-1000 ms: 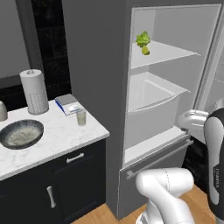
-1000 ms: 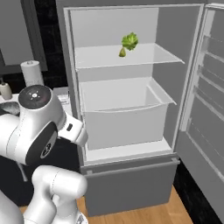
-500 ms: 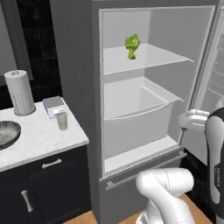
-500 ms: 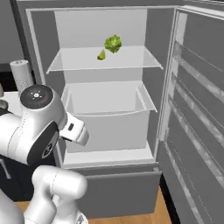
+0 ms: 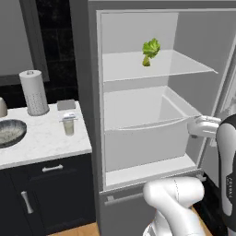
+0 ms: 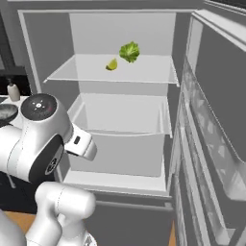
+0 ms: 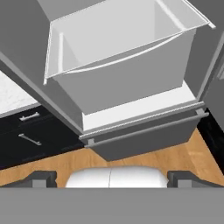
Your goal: Grab a lemon wedge from the fridge and one ice cube from the ice bowl, and put them in the glass of lemonade.
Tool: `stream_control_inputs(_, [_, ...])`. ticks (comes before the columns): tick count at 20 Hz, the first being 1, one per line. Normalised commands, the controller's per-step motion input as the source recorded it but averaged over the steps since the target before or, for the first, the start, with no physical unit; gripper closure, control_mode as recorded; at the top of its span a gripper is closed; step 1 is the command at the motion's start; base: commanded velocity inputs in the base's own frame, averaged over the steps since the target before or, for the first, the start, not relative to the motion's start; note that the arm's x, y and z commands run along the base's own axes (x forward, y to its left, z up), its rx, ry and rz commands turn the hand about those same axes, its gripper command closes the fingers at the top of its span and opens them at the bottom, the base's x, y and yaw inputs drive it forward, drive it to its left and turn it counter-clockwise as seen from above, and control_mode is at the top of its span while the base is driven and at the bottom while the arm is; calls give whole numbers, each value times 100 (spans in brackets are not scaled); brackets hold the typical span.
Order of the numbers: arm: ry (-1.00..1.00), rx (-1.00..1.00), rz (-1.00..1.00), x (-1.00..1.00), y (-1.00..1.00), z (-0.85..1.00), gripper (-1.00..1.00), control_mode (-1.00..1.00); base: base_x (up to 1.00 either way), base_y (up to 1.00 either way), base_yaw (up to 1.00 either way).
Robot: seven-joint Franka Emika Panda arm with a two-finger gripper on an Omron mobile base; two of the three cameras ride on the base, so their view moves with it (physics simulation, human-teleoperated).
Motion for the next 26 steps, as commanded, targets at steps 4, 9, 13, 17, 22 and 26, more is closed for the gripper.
stream_control_inputs(4, [0, 0, 0, 0, 0, 0, -100, 100, 27, -48, 23])
stream_control_inputs(9, [0, 0, 0, 0, 0, 0, -100, 100, 26, -24, 15])
stream_control_inputs(13, [0, 0, 0, 0, 0, 0, -100, 100, 32, 0, 8])
stream_control_inputs(17, [0, 0, 0, 0, 0, 0, -100, 100, 61, 0, 17])
stream_control_inputs(22, [-10, 0, 5, -15, -1, 10, -100, -100, 12, 0, 8])
stream_control_inputs(26, [-31, -4, 14, -40, -10, 63, -100, -100, 0, 0, 0])
